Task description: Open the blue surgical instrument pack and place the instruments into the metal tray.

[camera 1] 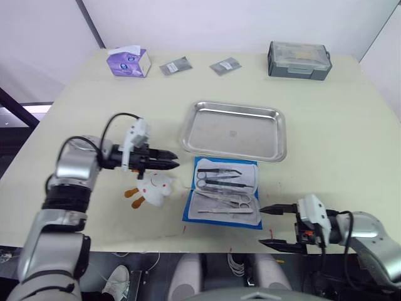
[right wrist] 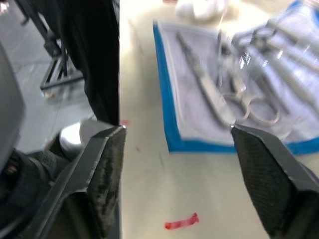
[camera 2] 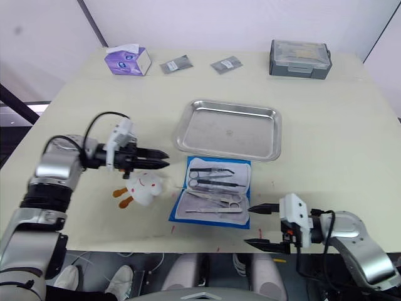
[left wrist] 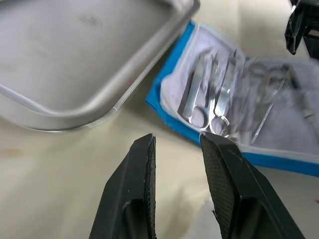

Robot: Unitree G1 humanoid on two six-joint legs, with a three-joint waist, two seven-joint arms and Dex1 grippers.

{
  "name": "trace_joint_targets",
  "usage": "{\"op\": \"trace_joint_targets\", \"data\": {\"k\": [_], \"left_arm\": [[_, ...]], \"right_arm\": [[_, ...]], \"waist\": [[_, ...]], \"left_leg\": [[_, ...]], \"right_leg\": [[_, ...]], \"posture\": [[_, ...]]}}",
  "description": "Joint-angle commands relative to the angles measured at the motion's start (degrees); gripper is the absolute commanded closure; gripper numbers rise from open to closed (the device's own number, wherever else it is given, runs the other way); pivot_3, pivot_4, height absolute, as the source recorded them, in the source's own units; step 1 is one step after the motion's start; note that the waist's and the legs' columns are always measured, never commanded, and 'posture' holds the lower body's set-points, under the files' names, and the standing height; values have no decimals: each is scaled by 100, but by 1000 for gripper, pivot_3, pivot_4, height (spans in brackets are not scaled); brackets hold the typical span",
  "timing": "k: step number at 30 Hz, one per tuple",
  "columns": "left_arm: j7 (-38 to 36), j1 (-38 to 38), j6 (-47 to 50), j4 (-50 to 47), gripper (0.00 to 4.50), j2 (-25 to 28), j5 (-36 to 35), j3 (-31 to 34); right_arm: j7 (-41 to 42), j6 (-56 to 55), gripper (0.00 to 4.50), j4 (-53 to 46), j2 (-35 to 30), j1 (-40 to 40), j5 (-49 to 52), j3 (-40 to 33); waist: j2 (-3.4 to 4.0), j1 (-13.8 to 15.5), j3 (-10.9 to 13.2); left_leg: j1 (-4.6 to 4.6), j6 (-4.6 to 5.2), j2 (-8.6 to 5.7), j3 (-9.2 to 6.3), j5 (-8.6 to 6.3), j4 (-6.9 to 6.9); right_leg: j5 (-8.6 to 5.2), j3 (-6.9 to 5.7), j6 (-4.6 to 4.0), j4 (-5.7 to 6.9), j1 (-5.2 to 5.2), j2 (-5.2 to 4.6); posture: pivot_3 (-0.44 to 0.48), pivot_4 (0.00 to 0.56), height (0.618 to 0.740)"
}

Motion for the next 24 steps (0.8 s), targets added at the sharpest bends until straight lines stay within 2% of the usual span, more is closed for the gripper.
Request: {"op": "trace_joint_targets", "data": {"k": [1,7,12,13,14,16,17,19,24], "left_arm": [[-365,-2,252,-478,2989,184,-682,112],[-365,254,375,-1236,2989,559,-1516,-64],[-365,134,-481,-1571,2989,882,-1376,-498],[-365,68,-507,-1610,2459,917,-1422,-554],[-365,33,-500,-1658,2200,930,-1499,-575],[-365,56,-575,-1763,1034,1012,-1633,-660],[-365,111,-626,-1912,800,1112,-1794,-709],[-365,225,-608,-2234,56,1346,-2251,-772],[-365,411,-821,-2490,56,1974,-2738,-983]], "right_arm": [[29,167,900,-423,-109,-31,555,-475],[-191,508,900,-507,-70,-416,893,-655],[-271,398,900,-83,138,-901,414,-265],[-264,358,867,-8,195,-977,342,-196],[-270,346,867,55,253,-1044,299,-143],[-261,319,867,163,338,-1124,212,-66],[-255,245,867,310,414,-1234,62,59],[-288,140,867,615,599,-1462,-189,277],[-249,-109,867,941,806,-1780,-628,601]], "waist": [[0,2,0],[-1,-8,1],[-1,-1,1],[-1,7,1],[-1,17,1],[0,15,1],[-3,3,2],[-5,-36,4],[5,-10,9]], "left_leg": [[0,0,0,-1,0,0],[-2,0,2,-5,0,0],[-2,0,1,-3,0,0],[-2,0,0,-2,0,0],[-3,0,-1,-2,0,0],[-7,0,-3,-4,0,0],[-7,0,-3,-3,0,0],[-7,0,-1,-2,0,0],[-3,0,1,-2,0,-1]], "right_leg": [[0,0,0,0,1,0],[0,-2,0,-1,1,0],[0,-1,0,-3,1,0],[0,-1,0,-4,1,0],[0,0,0,-4,1,0],[0,0,0,-8,1,0],[0,1,0,-8,1,0],[0,3,0,-9,0,0],[-1,4,-1,-2,-2,2]], "posture": [[0,150,740],[0,150,740],[0,150,740],[0,150,740],[0,150,740],[0,150,740],[0,150,740],[0,150,740],[0,150,740]]}}
